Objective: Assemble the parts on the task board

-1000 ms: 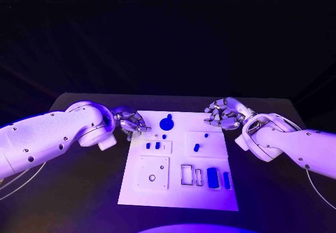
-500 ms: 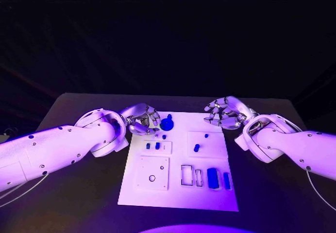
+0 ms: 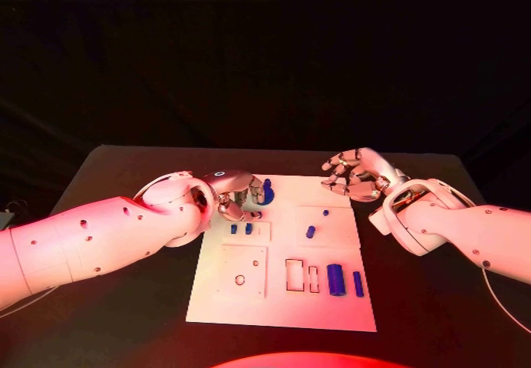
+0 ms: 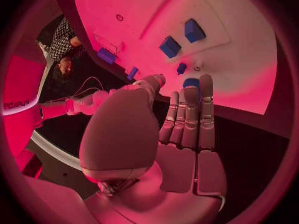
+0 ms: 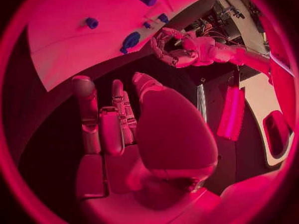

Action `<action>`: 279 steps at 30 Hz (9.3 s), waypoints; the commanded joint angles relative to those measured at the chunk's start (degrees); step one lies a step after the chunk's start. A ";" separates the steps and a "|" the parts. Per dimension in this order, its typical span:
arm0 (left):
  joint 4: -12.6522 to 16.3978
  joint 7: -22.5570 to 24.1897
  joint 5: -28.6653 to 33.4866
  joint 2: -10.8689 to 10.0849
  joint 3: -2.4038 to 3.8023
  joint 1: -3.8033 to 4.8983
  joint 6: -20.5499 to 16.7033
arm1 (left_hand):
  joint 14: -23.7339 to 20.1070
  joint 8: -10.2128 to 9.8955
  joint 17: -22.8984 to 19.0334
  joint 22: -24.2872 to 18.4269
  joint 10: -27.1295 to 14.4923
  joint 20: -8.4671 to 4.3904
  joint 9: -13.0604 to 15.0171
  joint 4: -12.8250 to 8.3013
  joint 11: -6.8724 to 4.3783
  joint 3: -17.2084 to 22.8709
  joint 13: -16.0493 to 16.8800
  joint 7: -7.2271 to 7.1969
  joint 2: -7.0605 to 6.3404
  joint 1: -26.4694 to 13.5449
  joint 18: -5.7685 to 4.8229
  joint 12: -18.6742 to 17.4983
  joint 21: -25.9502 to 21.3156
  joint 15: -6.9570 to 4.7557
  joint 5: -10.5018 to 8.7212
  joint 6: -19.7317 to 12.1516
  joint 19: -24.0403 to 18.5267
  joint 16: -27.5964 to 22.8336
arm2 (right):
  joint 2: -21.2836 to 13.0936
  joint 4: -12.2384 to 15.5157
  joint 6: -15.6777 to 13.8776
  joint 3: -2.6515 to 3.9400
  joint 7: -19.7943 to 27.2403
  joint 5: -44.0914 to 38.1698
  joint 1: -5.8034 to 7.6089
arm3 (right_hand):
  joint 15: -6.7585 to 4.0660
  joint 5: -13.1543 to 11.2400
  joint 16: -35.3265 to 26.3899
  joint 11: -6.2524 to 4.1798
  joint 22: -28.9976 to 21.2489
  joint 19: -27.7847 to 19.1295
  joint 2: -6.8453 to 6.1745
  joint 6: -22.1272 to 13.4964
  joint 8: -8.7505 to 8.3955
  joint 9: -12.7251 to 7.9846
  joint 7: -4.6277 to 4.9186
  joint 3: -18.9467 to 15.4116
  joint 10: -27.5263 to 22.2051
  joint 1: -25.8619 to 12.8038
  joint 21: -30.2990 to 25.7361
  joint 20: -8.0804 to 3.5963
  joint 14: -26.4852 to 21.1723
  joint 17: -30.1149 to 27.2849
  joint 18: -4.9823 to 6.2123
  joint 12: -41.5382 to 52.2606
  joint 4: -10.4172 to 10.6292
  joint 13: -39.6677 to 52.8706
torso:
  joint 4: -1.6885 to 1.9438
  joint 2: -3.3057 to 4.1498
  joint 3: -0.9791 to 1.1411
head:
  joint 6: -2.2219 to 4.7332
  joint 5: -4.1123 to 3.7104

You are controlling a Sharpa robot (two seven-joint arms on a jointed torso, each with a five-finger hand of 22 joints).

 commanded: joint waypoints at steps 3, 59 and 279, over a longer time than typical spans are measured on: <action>-0.96 -2.68 -5.02 1.39 -0.02 -0.18 2.17 | 0.30 -0.32 -0.19 0.17 0.18 0.01 -0.40 0.01 -0.33 -0.27 -0.24 0.07 0.03 0.95 0.76 0.08 0.04 -0.23 0.33 0.65 0.51 0.71 | 0.16 0.02 -0.65 0.02 1.23 0.22 -0.03 | 0.30 0.21 -0.19 0.16 -0.07 -0.20 -0.53 0.33 -0.33 -0.11 0.04 0.42 0.32 -0.14 -0.42 0.00 0.41 -0.05 0.41 -0.22 -0.01 -0.14 | -0.01 -0.06 -0.04 | -0.18 -0.05; -5.53 -2.95 -5.02 5.96 -0.57 -0.70 6.54 | 6.17 -4.10 3.46 6.02 9.28 -1.90 -6.19 -0.31 -2.96 2.76 -6.43 -2.29 2.29 5.37 0.78 -4.35 7.16 -2.58 -0.40 8.97 -0.15 12.56 | 0.53 0.04 -1.02 0.02 1.21 0.41 -0.03 | 0.38 0.65 -0.31 0.25 0.11 -0.15 -0.47 0.37 -0.46 -0.34 0.13 1.15 0.76 -0.77 -0.42 0.09 0.35 -0.30 0.40 -0.93 0.09 -1.17 | 0.06 -0.14 0.03 | -0.69 -0.08; 0.66 20.06 65.91 -13.60 4.66 -1.91 -5.15 | -5.53 -7.27 -18.70 9.62 1.21 0.11 -10.34 -4.96 0.71 6.97 -2.52 2.07 1.89 7.30 0.87 -0.53 6.96 0.24 -0.92 4.89 -6.79 2.60 | 3.36 -1.21 21.02 0.03 -16.58 -31.83 -2.21 | 0.18 -4.24 1.66 0.15 7.33 2.95 -3.80 6.37 -0.57 -2.06 -0.65 14.87 5.00 0.44 6.24 -0.54 2.19 2.43 -0.62 -11.55 -6.07 -15.02 | 0.10 -0.10 0.04 | 0.23 -3.18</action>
